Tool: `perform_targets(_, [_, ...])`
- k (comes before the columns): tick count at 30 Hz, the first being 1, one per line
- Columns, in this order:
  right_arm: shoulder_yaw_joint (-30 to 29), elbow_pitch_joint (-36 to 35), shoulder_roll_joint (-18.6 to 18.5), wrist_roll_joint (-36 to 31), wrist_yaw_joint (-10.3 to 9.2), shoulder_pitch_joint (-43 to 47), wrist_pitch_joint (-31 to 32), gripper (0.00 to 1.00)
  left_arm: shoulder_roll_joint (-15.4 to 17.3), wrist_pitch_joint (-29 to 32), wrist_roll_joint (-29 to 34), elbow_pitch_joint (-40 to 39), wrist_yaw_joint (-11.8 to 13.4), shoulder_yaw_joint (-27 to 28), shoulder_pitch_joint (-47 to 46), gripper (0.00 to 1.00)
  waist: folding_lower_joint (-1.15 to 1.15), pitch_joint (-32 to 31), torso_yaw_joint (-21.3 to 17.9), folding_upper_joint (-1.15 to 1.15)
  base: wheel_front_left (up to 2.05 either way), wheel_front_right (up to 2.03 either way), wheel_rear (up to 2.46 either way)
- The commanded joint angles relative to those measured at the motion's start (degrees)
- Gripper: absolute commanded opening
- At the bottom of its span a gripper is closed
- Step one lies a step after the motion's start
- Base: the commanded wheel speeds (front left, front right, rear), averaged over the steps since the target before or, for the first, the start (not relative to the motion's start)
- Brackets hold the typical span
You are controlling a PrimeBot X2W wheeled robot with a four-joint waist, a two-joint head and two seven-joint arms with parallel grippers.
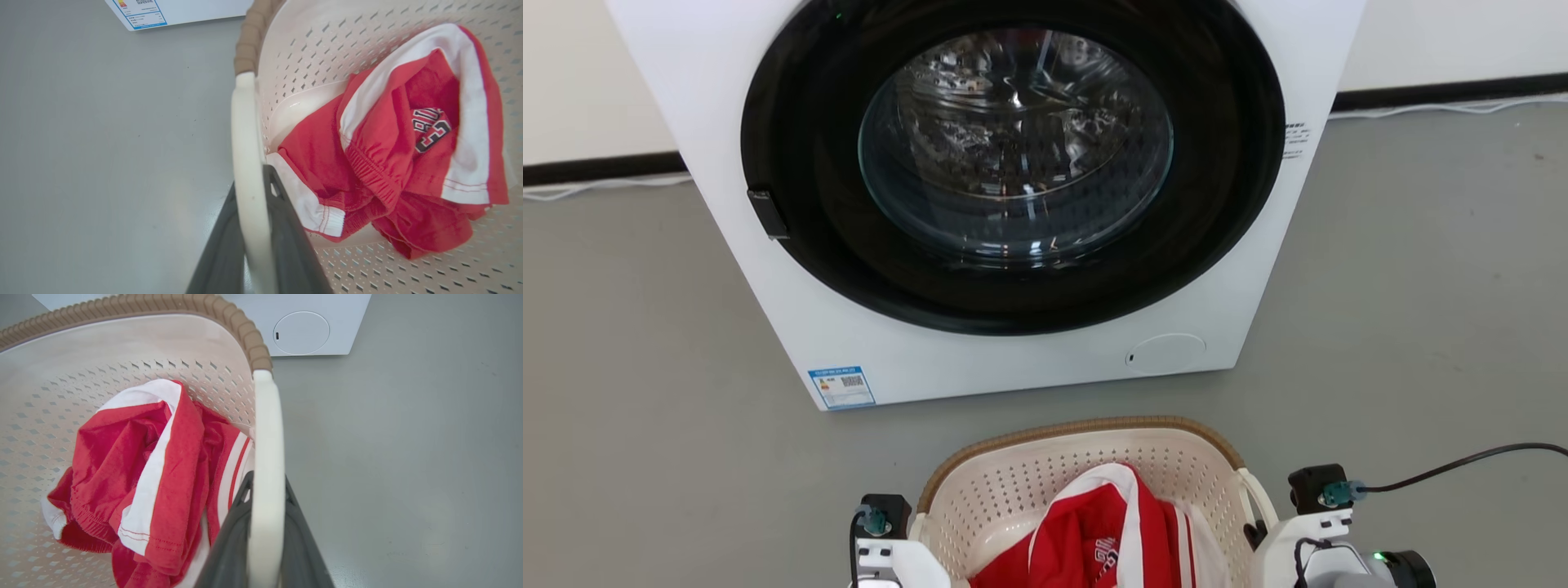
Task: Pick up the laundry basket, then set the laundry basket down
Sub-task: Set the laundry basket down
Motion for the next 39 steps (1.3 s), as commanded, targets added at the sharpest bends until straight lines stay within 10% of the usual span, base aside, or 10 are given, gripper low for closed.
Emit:
perform_targets(1, [1.0,-1.2,1.0,0.3,0.50,-2.2,-2.1,0.00,0.2,-1.2,-0.2,-0.7,0.4,0.3,-2.9,0.00,0.00,1.2,0.2,0.00,0.00,0.00,0.00])
perform_targets(27, [0.8,-1.7,-4.8,-2.9,0.50,-13.9,-11.3,0.00,0.2,-10.8,2.9,-3.8,6.2,-0.1,-18.3,0.00,0.00,27.4,4.3,0.00,0.00,0.00,0.00])
perform_targets(39, [-10.0,-11.3,-9.2,-12.7,0.50,-16.8,-11.3,0.00,0.4,-11.1,12.7,-9.5,10.2,8.7,-25.1,0.00,0.00,38.8,5.3,0.00,0.00,0.00,0.00])
